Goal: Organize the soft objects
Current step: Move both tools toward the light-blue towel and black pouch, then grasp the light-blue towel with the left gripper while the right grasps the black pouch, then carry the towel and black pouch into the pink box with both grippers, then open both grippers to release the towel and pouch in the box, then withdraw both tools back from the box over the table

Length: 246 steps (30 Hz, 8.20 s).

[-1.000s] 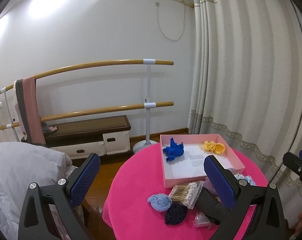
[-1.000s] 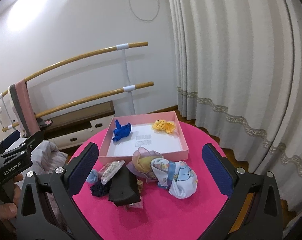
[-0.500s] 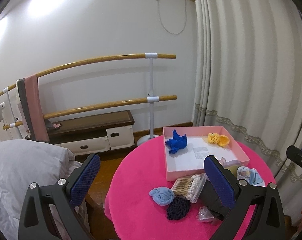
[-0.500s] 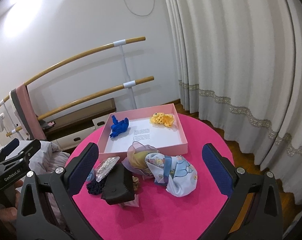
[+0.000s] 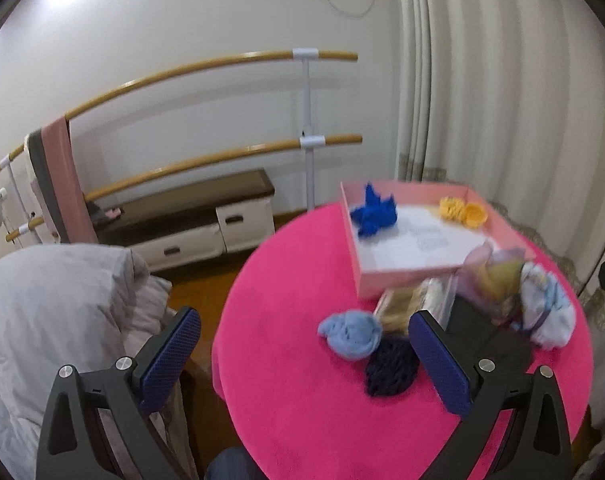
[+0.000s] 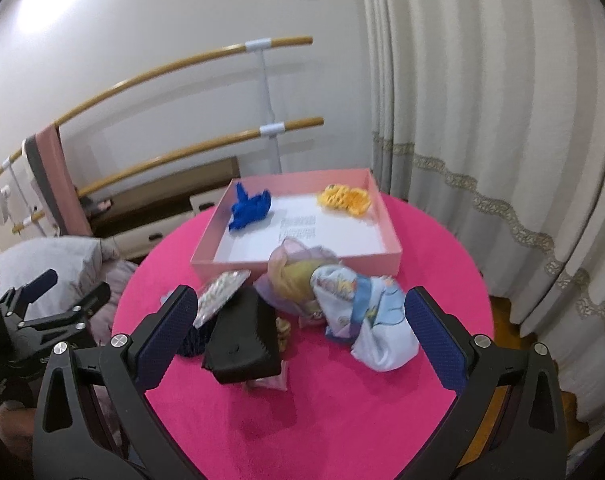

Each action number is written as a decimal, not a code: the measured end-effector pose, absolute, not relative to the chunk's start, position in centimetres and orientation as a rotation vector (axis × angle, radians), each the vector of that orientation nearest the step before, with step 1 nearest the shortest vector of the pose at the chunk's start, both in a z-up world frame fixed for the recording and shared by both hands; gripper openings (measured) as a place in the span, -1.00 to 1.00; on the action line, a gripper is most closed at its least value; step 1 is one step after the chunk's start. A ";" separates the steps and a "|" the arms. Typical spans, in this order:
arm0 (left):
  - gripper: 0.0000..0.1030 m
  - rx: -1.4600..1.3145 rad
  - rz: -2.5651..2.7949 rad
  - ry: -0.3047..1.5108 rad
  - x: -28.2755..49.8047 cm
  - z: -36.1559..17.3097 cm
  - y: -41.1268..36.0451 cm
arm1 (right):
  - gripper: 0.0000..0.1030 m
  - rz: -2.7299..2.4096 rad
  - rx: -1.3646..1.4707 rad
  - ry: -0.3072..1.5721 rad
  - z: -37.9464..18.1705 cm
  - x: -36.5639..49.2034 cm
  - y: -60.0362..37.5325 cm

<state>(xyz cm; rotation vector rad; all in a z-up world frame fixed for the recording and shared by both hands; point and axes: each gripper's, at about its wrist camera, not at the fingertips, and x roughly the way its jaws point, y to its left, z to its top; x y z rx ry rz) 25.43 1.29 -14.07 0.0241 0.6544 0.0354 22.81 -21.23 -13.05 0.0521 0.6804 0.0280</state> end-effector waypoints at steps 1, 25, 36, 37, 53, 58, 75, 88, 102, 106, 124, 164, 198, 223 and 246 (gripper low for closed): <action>1.00 0.025 0.038 0.670 26.0 -14.6 1.4 | 1.00 0.032 0.047 0.688 -13.3 23.0 -21.0; 0.77 0.006 -0.036 0.870 40.3 -25.1 0.4 | 0.89 0.143 -0.053 0.933 -21.6 29.0 -15.8; 0.23 -0.026 -0.124 0.923 42.3 -26.8 0.1 | 0.33 0.119 -0.064 1.003 -24.2 30.1 -16.4; 0.08 -0.022 -0.126 0.920 42.3 -26.7 0.1 | 0.31 0.120 -0.062 1.005 -24.3 30.1 -16.5; -0.30 -0.030 -0.117 0.853 38.4 -23.5 1.1 | -0.15 0.162 0.065 0.922 -22.1 28.1 -19.8; -0.30 0.004 -0.106 0.808 36.2 -21.8 0.4 | -0.15 0.176 0.084 0.892 -21.0 27.1 -20.3; -0.30 0.019 -0.124 0.689 29.9 -15.1 -0.8 | -0.17 0.181 0.057 0.723 -14.9 23.7 -19.7; -0.30 0.025 -0.156 0.578 30.4 -9.4 -2.9 | -0.17 0.148 0.021 0.631 -10.3 25.6 -20.5; -0.30 0.040 -0.158 0.565 36.6 -7.6 -5.1 | -0.16 0.115 0.018 0.662 -8.5 34.1 -23.1; -0.30 0.044 -0.157 0.585 38.9 -8.0 -6.3 | -0.16 0.114 0.035 0.689 -8.9 36.9 -23.6; -0.29 0.027 -0.157 0.715 51.6 -10.7 -9.9 | -0.16 0.084 0.114 0.840 -14.7 45.1 -27.2; 0.99 0.019 -0.076 0.629 45.8 -11.0 -6.3 | 1.00 0.020 0.167 0.810 -14.2 42.2 -28.2; 1.00 0.032 -0.040 0.501 24.1 -8.5 -4.0 | 1.00 -0.027 0.136 0.535 -8.7 21.1 -25.7; 1.00 0.011 -0.039 0.482 16.1 -8.5 -3.3 | 1.00 -0.022 0.079 0.525 -9.5 15.7 -23.3; 1.00 -0.014 -0.033 0.524 16.7 -10.6 -2.1 | 1.00 -0.067 0.090 0.555 -10.4 15.9 -24.9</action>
